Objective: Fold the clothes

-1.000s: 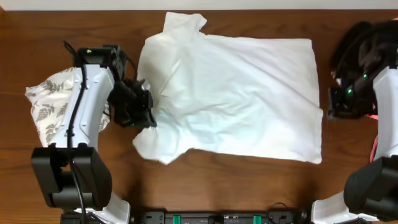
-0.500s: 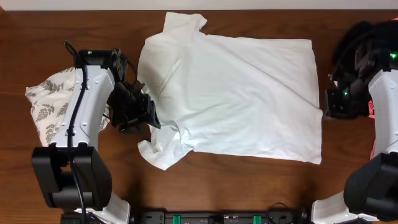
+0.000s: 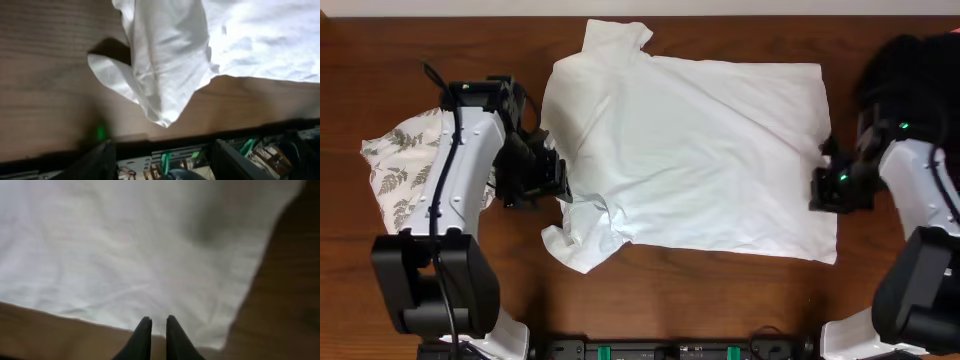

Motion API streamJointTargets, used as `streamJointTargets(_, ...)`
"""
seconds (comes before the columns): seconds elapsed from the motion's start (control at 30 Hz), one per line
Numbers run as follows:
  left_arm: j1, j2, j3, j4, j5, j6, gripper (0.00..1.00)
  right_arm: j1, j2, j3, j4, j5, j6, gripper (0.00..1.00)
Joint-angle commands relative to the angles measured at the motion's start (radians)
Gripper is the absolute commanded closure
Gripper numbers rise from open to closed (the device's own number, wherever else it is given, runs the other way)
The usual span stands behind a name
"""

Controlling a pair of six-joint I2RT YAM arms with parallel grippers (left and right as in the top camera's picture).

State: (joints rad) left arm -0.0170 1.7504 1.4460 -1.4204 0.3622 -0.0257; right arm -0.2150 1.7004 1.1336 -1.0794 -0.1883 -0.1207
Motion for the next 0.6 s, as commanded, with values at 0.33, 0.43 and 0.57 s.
streamJointTargets(0.33,0.0,-0.014,-0.048,0.013,-0.015,-0.005,0.37,0.013,-0.002,-0.249,0.249,0.044,0.117,0.85)
streamJointTargets(0.43,0.0,-0.014,-0.048,0.012,-0.015,-0.005,0.37,0.013,-0.002,-0.287,0.291,0.06,0.129,0.85)
streamJointTargets(0.57,0.0,-0.014,-0.048,0.012,-0.015,-0.005,0.37,0.013,-0.002,-0.336,0.349,0.133,0.186,0.87)
